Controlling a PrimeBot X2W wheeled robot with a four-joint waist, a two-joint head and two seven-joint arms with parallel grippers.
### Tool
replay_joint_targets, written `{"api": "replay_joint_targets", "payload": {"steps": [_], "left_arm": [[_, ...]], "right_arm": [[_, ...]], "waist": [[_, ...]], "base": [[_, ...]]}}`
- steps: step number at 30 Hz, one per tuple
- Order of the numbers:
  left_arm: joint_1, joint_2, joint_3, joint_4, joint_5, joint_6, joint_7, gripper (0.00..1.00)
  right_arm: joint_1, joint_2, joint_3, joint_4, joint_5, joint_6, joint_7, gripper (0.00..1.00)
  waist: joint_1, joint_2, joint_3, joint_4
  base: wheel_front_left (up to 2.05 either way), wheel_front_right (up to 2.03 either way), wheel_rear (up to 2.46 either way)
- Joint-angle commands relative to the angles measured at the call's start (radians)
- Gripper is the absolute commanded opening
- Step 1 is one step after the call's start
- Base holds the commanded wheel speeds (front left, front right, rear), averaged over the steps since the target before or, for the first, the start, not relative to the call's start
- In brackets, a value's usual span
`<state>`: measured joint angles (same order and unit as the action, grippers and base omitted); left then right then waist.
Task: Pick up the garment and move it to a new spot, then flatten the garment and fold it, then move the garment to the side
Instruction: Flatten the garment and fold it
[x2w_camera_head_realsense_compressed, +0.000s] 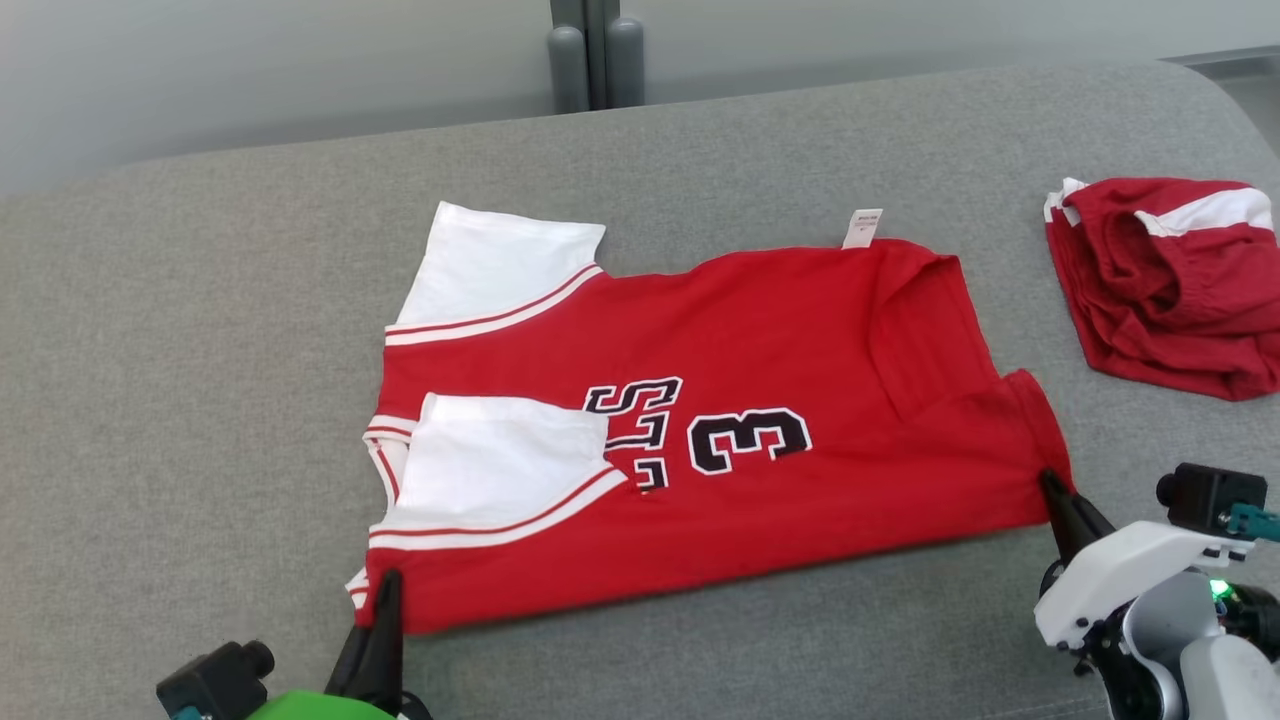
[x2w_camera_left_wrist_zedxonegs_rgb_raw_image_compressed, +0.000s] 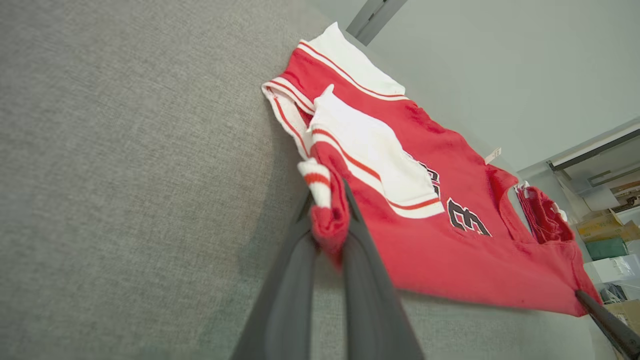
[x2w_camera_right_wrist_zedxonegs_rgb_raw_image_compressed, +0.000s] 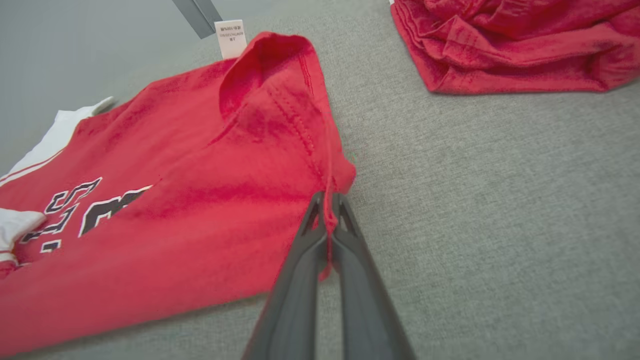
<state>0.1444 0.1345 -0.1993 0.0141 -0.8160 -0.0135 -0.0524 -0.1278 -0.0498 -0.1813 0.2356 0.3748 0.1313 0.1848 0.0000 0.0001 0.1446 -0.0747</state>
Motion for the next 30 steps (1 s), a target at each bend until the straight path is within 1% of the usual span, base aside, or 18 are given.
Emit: {"api": "replay_joint_targets", "payload": {"steps": [1, 2, 3, 4, 5, 6, 7, 8, 9, 10, 14, 16, 20, 23, 25, 30], "left_arm": [[0.016, 0.013, -0.006, 0.010, 0.012, 0.005, 0.004, 0.00], [0.021, 0.017, -0.011, 0.016, 0.018, 0.005, 0.006, 0.00], [0.027, 0.021, -0.013, 0.024, 0.022, 0.008, 0.009, 0.00], [0.031, 0.028, -0.015, 0.035, 0.026, 0.011, 0.016, 0.00], [0.033, 0.034, -0.016, 0.042, 0.031, 0.012, 0.021, 0.00], [0.033, 0.038, -0.014, 0.047, 0.033, 0.015, 0.022, 0.00], [0.033, 0.043, -0.015, 0.053, 0.037, 0.015, 0.027, 0.19], [0.032, 0.048, -0.018, 0.055, 0.042, 0.011, 0.030, 0.36], [0.032, 0.053, -0.018, 0.057, 0.041, 0.008, 0.029, 0.87], [0.032, 0.058, -0.018, 0.057, 0.040, 0.007, 0.033, 1.00], [0.013, 0.098, 0.003, 0.030, 0.054, 0.012, 0.032, 1.00], [-0.016, 0.128, 0.014, 0.010, 0.071, 0.014, 0.036, 1.00], [-0.109, 0.203, 0.025, -0.027, 0.118, 0.004, 0.066, 1.00], [-0.218, 0.258, 0.025, -0.048, 0.142, -0.012, 0.111, 1.00], [-0.319, 0.306, 0.015, -0.054, 0.169, -0.034, 0.155, 1.00], [-0.558, 0.396, -0.021, -0.013, 0.190, -0.082, 0.280, 1.00]], "right_arm": [[0.021, -0.003, 0.008, 0.003, -0.004, -0.001, -0.010, 0.02], [0.028, -0.004, 0.012, 0.009, -0.010, -0.001, -0.013, 0.07], [0.035, -0.003, 0.016, 0.018, -0.013, -0.001, -0.019, 0.16], [0.040, -0.003, 0.020, 0.028, -0.014, -0.001, -0.023, 0.20], [0.040, -0.003, 0.023, 0.036, -0.014, -0.001, -0.028, 0.31], [0.040, -0.003, 0.023, 0.043, -0.012, -0.001, -0.033, 0.46], [0.040, -0.003, 0.021, 0.052, -0.013, -0.001, -0.040, 1.00], [0.040, -0.003, 0.018, 0.058, -0.020, -0.001, -0.046, 1.00], [0.038, -0.004, 0.013, 0.063, -0.023, -0.001, -0.053, 1.00], [0.037, -0.003, 0.010, 0.067, -0.026, -0.001, -0.058, 1.00], [0.028, -0.003, -0.006, 0.061, -0.047, -0.001, -0.078, 1.00], [0.014, -0.003, -0.010, 0.048, -0.057, -0.001, -0.087, 1.00], [-0.019, -0.003, -0.004, 0.015, -0.067, -0.001, -0.092, 1.00], [-0.056, -0.002, 0.009, -0.008, -0.078, -0.001, -0.087, 1.00], [-0.089, -0.003, 0.026, -0.023, -0.087, -0.001, -0.084, 1.00], [-0.169, -0.003, 0.080, -0.038, -0.087, -0.001, -0.079, 1.00]], "waist": [[0.0000, -0.0001, 0.000, -0.003], [0.0000, -0.0001, 0.000, -0.004], [0.0000, -0.0001, -0.001, -0.006], [0.0000, -0.0001, -0.002, -0.008], [0.0000, -0.0001, -0.002, -0.009], [0.0000, -0.0001, -0.003, -0.010], [0.0000, -0.0001, -0.004, -0.011], [0.0000, -0.0001, -0.005, -0.013], [0.0000, -0.0001, -0.006, -0.014], [0.0000, -0.0001, -0.009, -0.014], [0.0000, -0.0001, -0.013, -0.016], [0.0000, -0.0001, -0.010, -0.020], [0.0000, -0.0001, 0.005, -0.035], [0.0000, -0.0001, 0.027, -0.049], [0.0000, -0.0001, 0.051, -0.065], [0.0000, -0.0001, 0.122, -0.107]], "base": [[0.00, 0.00, 0.00], [0.00, 0.00, 0.00], [0.00, 0.00, 0.00], [0.00, 0.00, 0.00], [0.00, 0.00, 0.00], [0.00, 0.00, 0.00], [0.00, 0.00, 0.00], [0.00, 0.00, 0.00], [0.00, 0.00, 0.00], [0.00, 0.00, 0.00], [0.00, 0.00, 0.00], [0.00, 0.00, 0.00], [0.00, 0.00, 0.00], [0.00, 0.00, 0.00], [0.00, 0.00, 0.00], [0.00, 0.00, 0.00]]}}
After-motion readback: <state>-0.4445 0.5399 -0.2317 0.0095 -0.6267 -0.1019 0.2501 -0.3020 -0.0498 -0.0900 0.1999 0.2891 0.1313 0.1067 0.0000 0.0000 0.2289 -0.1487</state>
